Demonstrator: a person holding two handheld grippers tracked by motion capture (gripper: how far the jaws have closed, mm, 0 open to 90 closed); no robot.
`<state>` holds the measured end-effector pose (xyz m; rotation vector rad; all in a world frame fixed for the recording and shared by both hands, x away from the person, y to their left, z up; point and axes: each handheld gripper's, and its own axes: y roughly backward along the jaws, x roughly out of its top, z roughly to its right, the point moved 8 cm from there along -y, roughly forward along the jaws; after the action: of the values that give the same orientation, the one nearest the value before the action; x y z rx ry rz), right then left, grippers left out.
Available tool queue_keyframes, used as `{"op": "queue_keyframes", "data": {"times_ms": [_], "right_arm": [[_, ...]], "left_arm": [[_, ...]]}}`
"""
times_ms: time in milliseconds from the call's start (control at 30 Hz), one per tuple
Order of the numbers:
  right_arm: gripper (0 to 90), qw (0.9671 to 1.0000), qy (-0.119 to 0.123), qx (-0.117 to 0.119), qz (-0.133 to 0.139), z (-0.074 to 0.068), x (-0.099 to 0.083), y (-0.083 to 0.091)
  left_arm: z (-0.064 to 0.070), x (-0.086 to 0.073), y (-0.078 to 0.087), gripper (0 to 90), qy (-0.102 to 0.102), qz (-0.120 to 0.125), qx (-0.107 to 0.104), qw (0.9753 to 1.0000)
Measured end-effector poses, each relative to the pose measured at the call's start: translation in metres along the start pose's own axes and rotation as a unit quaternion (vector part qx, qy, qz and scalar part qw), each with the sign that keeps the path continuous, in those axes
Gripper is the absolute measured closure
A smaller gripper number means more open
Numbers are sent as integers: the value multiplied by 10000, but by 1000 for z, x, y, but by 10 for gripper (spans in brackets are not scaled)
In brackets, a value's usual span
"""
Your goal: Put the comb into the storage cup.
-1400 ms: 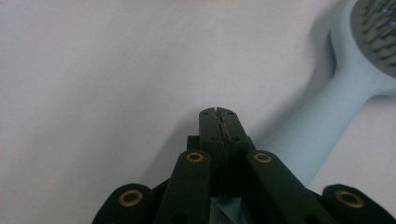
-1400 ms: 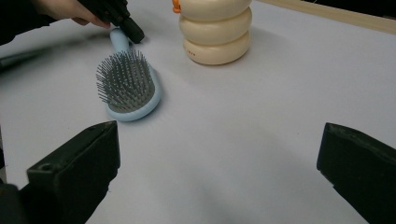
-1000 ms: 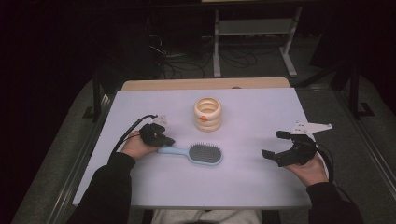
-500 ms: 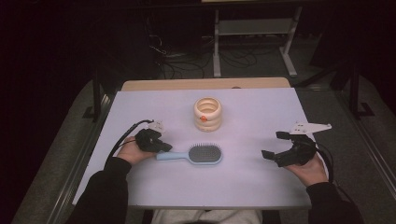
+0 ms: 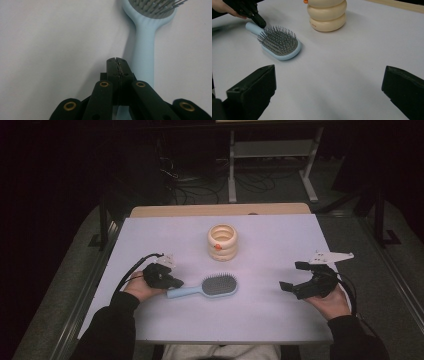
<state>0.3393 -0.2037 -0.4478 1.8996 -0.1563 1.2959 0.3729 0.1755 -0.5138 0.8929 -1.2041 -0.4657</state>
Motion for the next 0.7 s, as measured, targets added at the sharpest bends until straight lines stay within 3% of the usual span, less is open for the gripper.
{"op": "queue_keyframes", "data": {"times_ms": [433,700], "right_arm": [[0,10000,-18,-2,-25,0,-1,0],[0,10000,-19,-14,8,0,0,1]], "left_arm": [[15,-4,-1,900,-64,-37,-218,9997],[23,-5,2,900,-121,14,-200,9997]]}}
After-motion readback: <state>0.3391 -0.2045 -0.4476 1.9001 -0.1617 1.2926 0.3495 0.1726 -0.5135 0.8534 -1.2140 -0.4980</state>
